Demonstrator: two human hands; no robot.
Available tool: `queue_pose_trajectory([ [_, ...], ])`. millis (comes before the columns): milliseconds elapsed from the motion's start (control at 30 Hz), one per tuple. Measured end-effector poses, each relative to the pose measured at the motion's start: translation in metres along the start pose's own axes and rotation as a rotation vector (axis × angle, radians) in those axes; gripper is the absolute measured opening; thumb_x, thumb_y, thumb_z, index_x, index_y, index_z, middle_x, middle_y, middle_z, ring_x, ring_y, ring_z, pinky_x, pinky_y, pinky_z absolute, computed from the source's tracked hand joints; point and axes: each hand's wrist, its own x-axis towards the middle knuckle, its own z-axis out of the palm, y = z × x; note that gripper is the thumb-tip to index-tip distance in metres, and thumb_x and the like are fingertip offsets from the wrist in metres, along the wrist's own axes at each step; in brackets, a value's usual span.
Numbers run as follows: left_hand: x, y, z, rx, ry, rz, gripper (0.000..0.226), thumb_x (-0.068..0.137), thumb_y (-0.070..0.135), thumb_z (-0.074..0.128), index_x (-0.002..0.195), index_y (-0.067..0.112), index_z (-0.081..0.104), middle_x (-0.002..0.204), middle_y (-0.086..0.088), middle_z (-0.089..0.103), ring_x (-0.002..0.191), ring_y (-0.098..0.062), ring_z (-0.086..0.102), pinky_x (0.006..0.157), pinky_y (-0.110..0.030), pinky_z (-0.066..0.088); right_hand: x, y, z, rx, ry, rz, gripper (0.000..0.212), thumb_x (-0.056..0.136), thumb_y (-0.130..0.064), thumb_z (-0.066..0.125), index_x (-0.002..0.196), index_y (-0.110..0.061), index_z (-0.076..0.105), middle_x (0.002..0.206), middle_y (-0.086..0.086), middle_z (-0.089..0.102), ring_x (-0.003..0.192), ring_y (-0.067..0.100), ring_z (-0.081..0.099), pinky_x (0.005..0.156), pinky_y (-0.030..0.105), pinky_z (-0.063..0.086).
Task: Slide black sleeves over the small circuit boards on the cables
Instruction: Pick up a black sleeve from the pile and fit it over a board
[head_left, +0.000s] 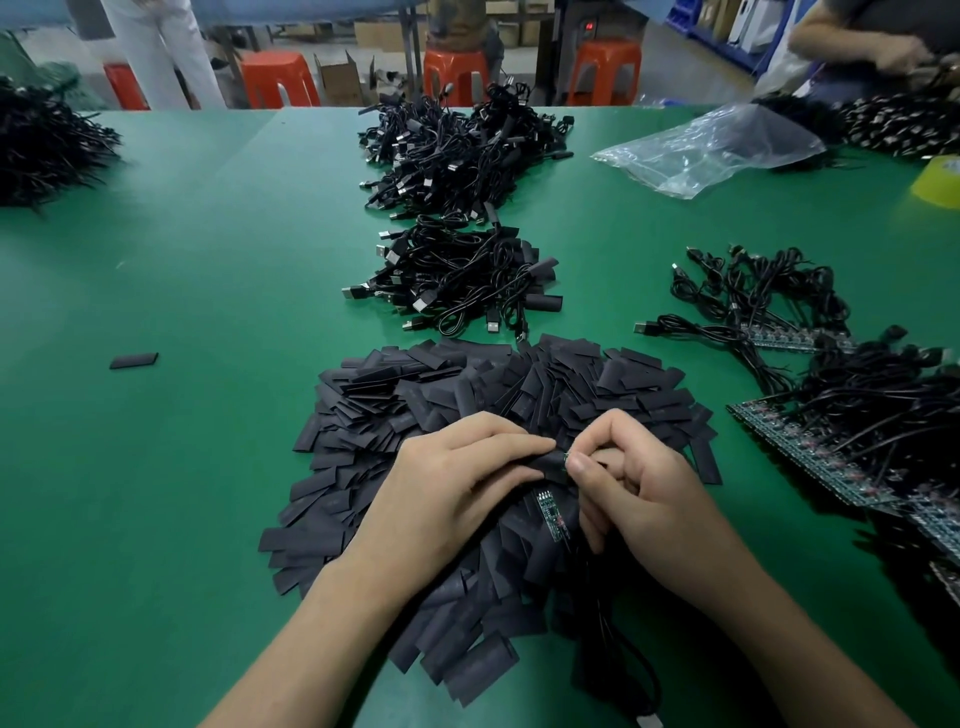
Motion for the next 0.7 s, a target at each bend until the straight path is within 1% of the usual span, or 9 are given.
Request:
queue_pose_trajectory([
  [67,-0.0005,-0.0008,0.0004,-0.017,0.021,-0.036,0.022,0.092,0.019,0.078,0.114,0.015,0.078,0.105,0.006,0.071,0.097,-0.002,0.066,0.088,-0.019,0.053,0.0011,-0.0006,-0.0025,0.057,-0.011,0.004,0.014,0.104,-0.024,0.055,0.089,-0.022,0.056,0.060,0.009,0.062,0.056,0.027,0.061,0.060,0.031,0.050],
  [167,-0.0008,-0.0016,0.0000,-0.030,0.043,-0.060,0.023,0.090,0.017,0.079,0.113,0.015,0.078,0.104,0.006,0.071,0.097,0.000,0.066,0.089,-0.016,0.050,0.0021,-0.0002,-0.0058,0.088,-0.003,0.003,0.013,0.097,-0.028,0.056,0.085,-0.027,0.059,0.066,0.011,0.065,0.060,0.024,0.064,0.061,0.030,0.052],
  [267,-0.0013,-0.0020,0.0006,-0.046,0.047,-0.047,0.023,0.091,0.017,0.078,0.113,0.014,0.078,0.104,0.006,0.071,0.097,-0.002,0.066,0.089,-0.017,0.051,0.0024,0.0023,-0.0049,0.049,-0.002,0.010,0.012,0.095,-0.031,0.058,0.084,-0.028,0.061,0.064,0.010,0.066,0.059,0.025,0.063,0.062,0.032,0.050],
  [400,-0.0023,-0.0005,0.0049,-0.063,0.014,0.002,0.023,0.094,0.021,0.076,0.116,0.013,0.077,0.105,0.003,0.071,0.097,-0.005,0.067,0.087,-0.021,0.054,0.0018,0.0036,-0.0033,0.062,-0.035,0.039,0.013,0.094,-0.032,0.058,0.082,-0.030,0.062,0.059,0.010,0.064,0.055,0.019,0.057,0.059,0.027,0.046],
  [500,-0.0028,0.0000,0.0063,-0.073,0.011,0.003,0.023,0.093,0.019,0.077,0.116,0.013,0.077,0.105,0.003,0.071,0.096,-0.005,0.067,0.086,-0.021,0.055,0.0017,0.0019,-0.0028,0.071,-0.032,0.044,0.012,0.094,-0.029,0.060,0.083,-0.029,0.063,0.061,0.009,0.066,0.056,0.018,0.061,0.060,0.029,0.048],
  [600,-0.0022,-0.0002,0.0061,-0.075,0.046,-0.041,0.022,0.092,0.018,0.078,0.113,0.013,0.078,0.103,0.004,0.071,0.094,-0.005,0.067,0.085,-0.021,0.055,0.0007,-0.0005,-0.0036,0.051,0.021,-0.006,0.006,0.096,-0.022,0.064,0.093,-0.027,0.065,0.068,0.009,0.070,0.064,0.020,0.070,0.067,0.035,0.055],
  [633,-0.0019,-0.0001,0.0057,-0.076,0.060,-0.058,0.022,0.092,0.018,0.077,0.113,0.013,0.078,0.103,0.004,0.072,0.094,-0.005,0.068,0.084,-0.022,0.055,0.0004,-0.0011,-0.0041,0.028,0.045,-0.029,0.005,0.096,-0.020,0.066,0.096,-0.024,0.064,0.069,0.008,0.071,0.065,0.020,0.071,0.069,0.035,0.056],
  [700,-0.0015,0.0006,0.0048,-0.072,0.074,-0.078,0.021,0.091,0.018,0.078,0.112,0.013,0.079,0.103,0.005,0.072,0.095,-0.005,0.068,0.084,-0.022,0.055,0.0007,-0.0008,-0.0046,-0.030,0.092,-0.062,0.009,0.097,-0.013,0.069,0.094,-0.021,0.064,0.069,0.004,0.070,0.064,0.017,0.071,0.068,0.032,0.057],
])
